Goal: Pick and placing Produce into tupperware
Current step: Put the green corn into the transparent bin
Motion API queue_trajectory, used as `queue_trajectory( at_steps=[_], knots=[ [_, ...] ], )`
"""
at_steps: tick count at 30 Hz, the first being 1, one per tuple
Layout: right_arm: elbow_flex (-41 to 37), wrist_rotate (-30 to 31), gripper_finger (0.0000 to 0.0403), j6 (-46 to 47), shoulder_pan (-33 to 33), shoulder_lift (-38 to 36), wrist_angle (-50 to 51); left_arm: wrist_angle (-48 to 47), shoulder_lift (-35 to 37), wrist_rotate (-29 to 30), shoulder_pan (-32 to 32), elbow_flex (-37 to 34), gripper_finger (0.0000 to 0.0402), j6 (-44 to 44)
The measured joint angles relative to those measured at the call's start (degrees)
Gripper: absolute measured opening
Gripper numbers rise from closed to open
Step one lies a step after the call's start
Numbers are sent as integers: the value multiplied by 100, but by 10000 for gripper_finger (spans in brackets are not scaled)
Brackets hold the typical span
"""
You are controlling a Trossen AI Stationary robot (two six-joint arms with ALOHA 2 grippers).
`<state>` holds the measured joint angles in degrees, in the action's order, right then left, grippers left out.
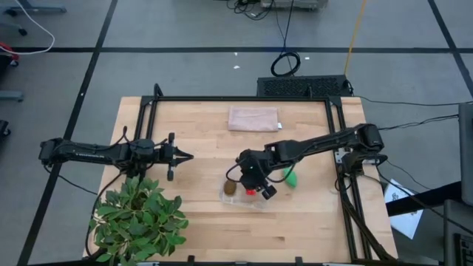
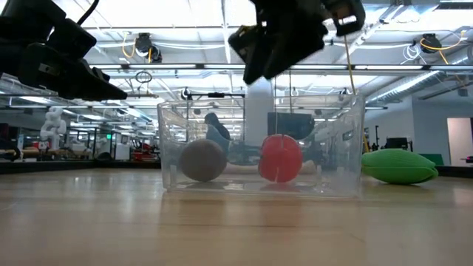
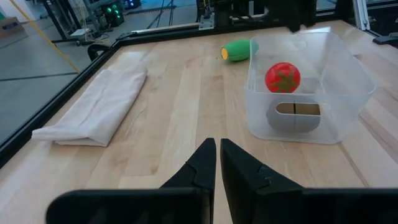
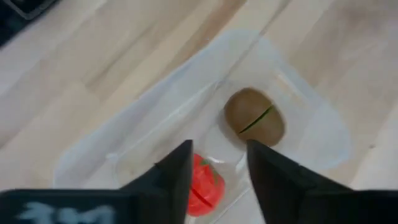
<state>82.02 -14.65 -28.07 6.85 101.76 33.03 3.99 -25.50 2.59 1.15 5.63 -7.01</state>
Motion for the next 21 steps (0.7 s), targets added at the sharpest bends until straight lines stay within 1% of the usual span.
queue_trajectory(
  at_steps=[3,6,7,10,14,21],
  knots=[
    [0,182,82,186,0,-185,-25,-1,0,0,-1,0,28,0],
    [0,642,20,431,9,-362,20,0,0,0,-1,0,28,-2],
    [0,790,10,505,9,-422,55,0,2,0,-2,0,28,-2],
    [0,1041,12,749,2,-579,176,-2,0,2,-2,0,28,-1],
    [-53,1042,2,858,17,-754,174,-61,0,2,-2,0,28,0],
    [-280,1019,1,921,39,-918,-114,-81,0,3,-2,0,28,-1]
  ],
)
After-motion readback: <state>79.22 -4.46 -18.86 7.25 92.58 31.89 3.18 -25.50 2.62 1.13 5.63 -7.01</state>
